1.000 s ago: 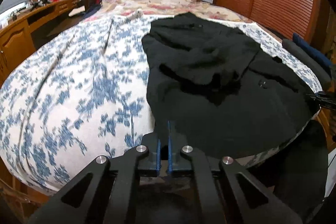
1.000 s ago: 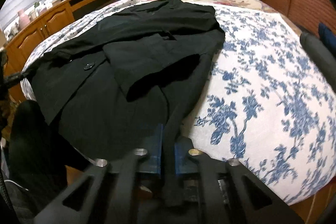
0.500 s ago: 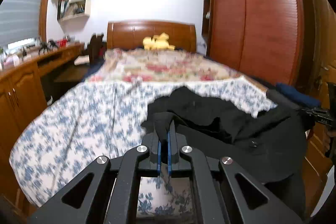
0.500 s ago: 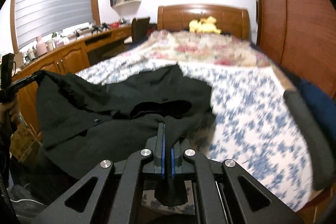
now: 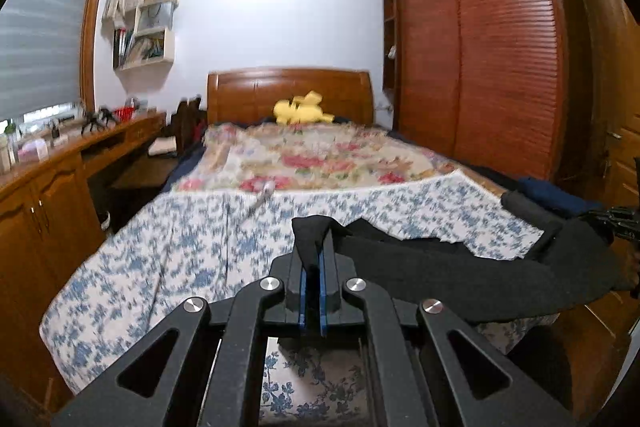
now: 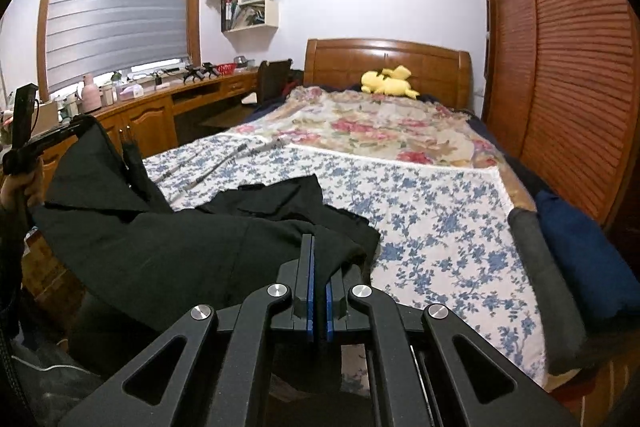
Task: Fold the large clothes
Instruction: 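Carry the held hem with both grippers toward the collar, folding the coat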
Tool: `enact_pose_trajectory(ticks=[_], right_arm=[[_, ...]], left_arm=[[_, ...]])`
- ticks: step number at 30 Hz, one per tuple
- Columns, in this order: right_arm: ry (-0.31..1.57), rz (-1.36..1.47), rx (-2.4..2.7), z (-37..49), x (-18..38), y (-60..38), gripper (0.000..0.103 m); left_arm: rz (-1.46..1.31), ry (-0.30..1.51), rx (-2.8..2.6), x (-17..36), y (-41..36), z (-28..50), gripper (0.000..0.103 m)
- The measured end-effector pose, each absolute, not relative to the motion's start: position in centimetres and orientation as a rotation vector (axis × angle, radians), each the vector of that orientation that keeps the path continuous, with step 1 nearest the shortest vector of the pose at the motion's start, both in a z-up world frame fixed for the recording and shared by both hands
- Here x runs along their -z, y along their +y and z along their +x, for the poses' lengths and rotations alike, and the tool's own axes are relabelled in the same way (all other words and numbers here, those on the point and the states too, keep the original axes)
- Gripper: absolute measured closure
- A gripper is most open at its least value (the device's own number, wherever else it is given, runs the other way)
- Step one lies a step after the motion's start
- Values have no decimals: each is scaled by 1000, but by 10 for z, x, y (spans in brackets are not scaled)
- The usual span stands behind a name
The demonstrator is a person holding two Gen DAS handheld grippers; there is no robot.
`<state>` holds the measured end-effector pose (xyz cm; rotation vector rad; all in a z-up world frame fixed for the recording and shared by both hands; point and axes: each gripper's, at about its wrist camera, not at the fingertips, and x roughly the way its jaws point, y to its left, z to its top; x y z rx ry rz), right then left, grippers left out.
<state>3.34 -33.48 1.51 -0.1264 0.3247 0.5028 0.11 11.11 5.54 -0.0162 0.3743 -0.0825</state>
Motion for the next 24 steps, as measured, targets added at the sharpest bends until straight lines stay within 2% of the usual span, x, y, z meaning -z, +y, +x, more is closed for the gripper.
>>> enact_pose_trajectory(ticks=[12,24], right_arm=[[351,-83,-449,179,-4,-282,100],[353,-57,-388,302,-17,-226,100]], left_arm=[[-42,470,19,1,117,128,98],[-47,431,-25,5,121,226,98]])
